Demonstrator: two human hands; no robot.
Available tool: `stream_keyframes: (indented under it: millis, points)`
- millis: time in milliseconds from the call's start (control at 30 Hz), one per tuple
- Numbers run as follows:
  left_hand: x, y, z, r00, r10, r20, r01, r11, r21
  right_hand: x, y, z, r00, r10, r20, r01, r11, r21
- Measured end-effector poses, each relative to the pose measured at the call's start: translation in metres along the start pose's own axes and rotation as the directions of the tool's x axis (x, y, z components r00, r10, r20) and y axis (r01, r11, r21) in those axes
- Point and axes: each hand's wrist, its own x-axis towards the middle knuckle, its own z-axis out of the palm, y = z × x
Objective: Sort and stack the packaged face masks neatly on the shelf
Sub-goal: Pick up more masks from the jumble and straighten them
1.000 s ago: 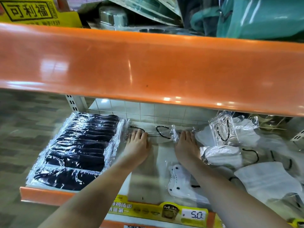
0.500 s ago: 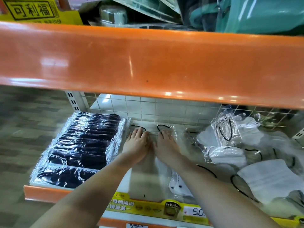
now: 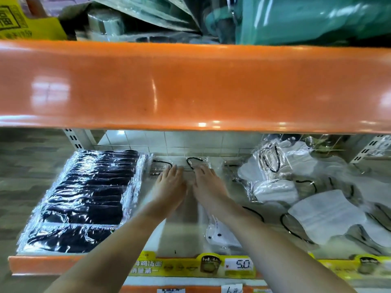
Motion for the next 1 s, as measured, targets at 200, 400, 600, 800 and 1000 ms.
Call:
stream_keyframes:
  millis: [200,400,600,800,1000]
  points:
    - [-0.04,0.056,0.01,0.982,0.149,-0.112,-0.168,0.967,-0.19,-0.045,0.033,-0.024,0.997,-0.025,0.066,0.015,0.989,0.144]
    - [-0.07,0.09,0.031,0.961,0.246,-0.127,-0.27,0.935,-0.231,-0.091,0.076,-0.034,0.993,-0.079,0.085,0.071,0.993,0.09]
    - [-0.083,0.115,0.036,0.966,0.242,-0.091,-0.256,0.942,-0.218,-0.117,0.114,-0.037,0.997,-0.033,0.074,0.042,0.99,-0.132]
    - [-0.093,0.124,0.046,0.979,0.143,-0.147,-0.18,0.943,-0.281,-0.119,0.117,-0.032,1.0,-0.017,-0.026,0.014,0.995,-0.097]
    - [-0.091,0.123,0.038,0.992,-0.05,-0.116,-0.027,0.811,-0.585,-0.118,0.108,-0.033,0.99,-0.017,-0.138,0.02,1.0,0.018]
